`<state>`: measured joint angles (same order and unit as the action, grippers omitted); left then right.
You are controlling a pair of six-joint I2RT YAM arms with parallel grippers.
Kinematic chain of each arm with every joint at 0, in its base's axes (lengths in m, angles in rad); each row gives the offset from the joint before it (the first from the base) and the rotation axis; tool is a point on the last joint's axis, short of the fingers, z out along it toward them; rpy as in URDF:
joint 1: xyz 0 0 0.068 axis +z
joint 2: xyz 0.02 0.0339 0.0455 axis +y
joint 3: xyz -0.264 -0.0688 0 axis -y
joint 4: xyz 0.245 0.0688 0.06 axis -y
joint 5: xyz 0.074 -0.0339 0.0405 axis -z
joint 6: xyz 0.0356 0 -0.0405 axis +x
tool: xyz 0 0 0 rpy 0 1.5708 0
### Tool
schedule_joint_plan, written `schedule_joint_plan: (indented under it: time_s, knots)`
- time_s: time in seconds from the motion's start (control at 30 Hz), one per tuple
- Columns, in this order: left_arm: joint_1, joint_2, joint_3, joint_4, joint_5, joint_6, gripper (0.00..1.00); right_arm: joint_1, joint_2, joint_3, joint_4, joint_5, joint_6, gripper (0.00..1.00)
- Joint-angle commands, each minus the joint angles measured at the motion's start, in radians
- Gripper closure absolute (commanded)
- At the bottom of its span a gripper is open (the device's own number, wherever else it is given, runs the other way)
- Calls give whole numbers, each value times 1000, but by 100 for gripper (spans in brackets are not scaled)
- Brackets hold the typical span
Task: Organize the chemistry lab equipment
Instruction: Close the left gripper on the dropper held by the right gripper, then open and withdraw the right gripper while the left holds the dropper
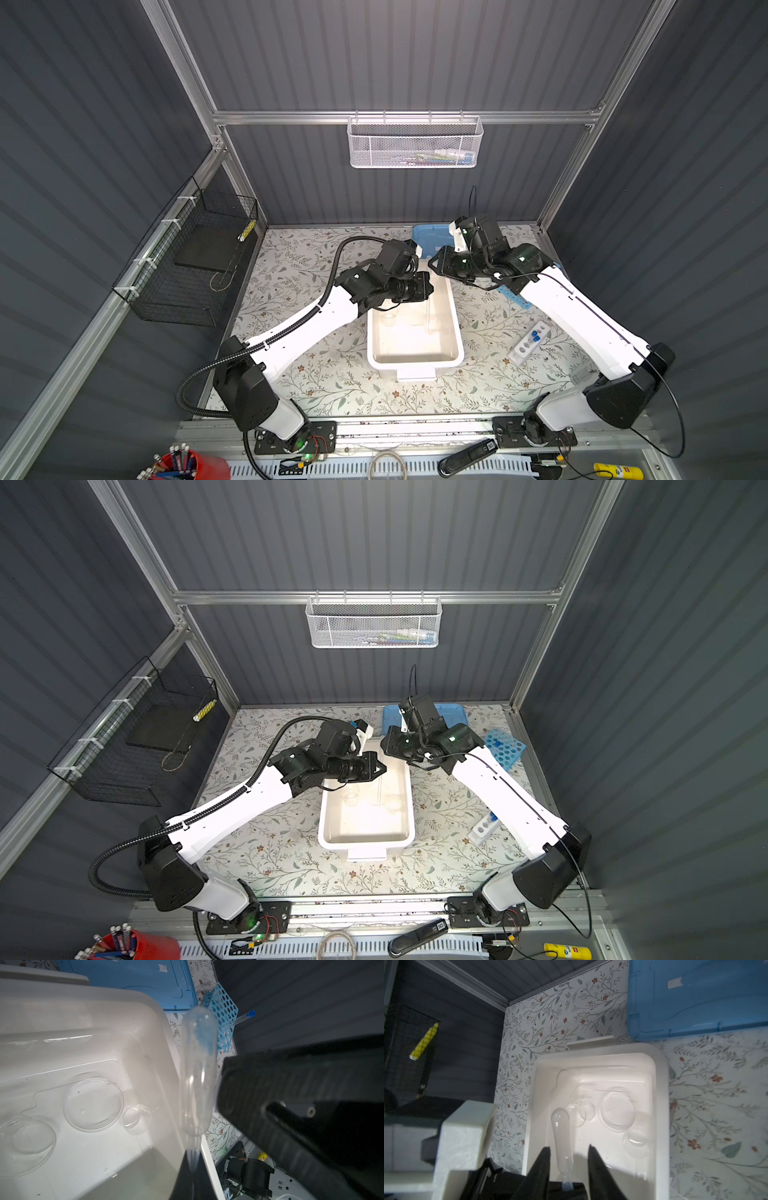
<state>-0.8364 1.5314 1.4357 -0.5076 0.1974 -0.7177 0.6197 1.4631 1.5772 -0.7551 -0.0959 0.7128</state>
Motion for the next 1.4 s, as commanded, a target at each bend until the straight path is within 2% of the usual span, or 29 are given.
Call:
schedule_joint_plan:
  time_s: [0.0, 0.23, 0.4, 0.57, 0.63, 0.73, 0.9, 1.07, 1.37]
  knots:
    - [2, -47, -8, -62, -26, 29, 95, -17, -34, -8, 4, 52, -11, 54]
    - [2, -46, -37, -158, -128, 60, 95, -154, -28, -17, 7, -8, -73, 38]
    - [2, -26, -41, -235, -154, 81, 96, -284, 40, -16, 42, -72, -124, 33]
    - [2, 17, -4, -348, -194, 114, 96, -376, 157, 25, 52, -65, -173, 31]
    - [2, 33, 2, -371, -204, 142, 97, -386, 191, 31, 75, -62, -197, 30]
    - [1, 27, -70, -309, -209, 161, 97, -389, 212, -11, 152, -30, -224, 29]
    - [2, 91, 77, -375, -258, 195, 97, -414, 288, 70, 116, -65, -282, 28]
    - [11, 90, 56, -363, -265, 154, 98, -460, 288, 73, 157, -103, -247, 28]
    - [39, 249, 183, -358, -229, 170, 98, -485, 357, 212, 19, -140, -289, 28]
